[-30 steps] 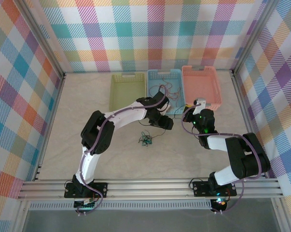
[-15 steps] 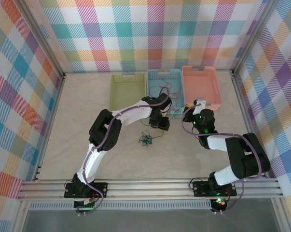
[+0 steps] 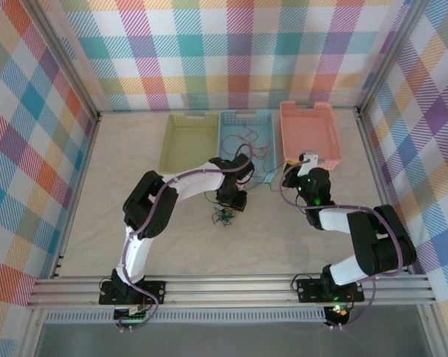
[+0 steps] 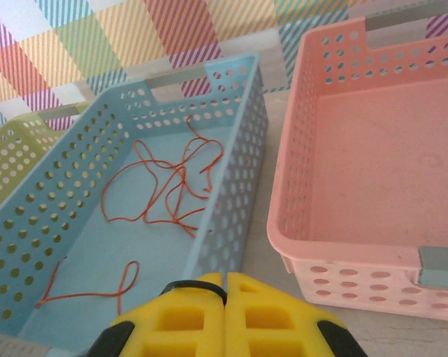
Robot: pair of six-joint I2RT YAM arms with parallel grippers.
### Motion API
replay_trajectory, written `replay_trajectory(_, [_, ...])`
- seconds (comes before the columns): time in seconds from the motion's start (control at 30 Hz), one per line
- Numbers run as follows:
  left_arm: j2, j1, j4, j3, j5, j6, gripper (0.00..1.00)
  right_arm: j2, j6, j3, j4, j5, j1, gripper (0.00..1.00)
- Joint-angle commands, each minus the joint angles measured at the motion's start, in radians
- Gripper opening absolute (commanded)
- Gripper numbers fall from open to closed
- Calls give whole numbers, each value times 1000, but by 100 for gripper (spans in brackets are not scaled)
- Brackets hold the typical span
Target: Untangle the cables
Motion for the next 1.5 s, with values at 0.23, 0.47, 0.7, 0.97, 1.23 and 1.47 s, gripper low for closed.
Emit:
replay_trajectory(0.23, [-94, -5, -27, -132, 6, 6, 30, -41, -1, -24, 86, 47, -3, 0])
replay_trajectory(0.47, [-59, -5, -5, -68, 54, 5, 31, -41, -5, -26, 102, 15, -3, 0])
replay_trajectory(0.7, [-74, -21, 35, -88, 49, 9, 37, -39, -12, -32, 141, -5, -3, 0])
replay_trajectory(0.97, [-129, -30, 88, -119, 30, 17, 51, -39, -11, -41, 170, -33, -3, 0])
replay_trajectory(1.23, [-140, -43, 73, -125, 39, 41, 52, -28, -6, -60, 251, -64, -2, 0])
replay_trajectory(1.47, [-135, -45, 23, -131, 33, 67, 51, -76, 1, -69, 265, -72, -2, 0])
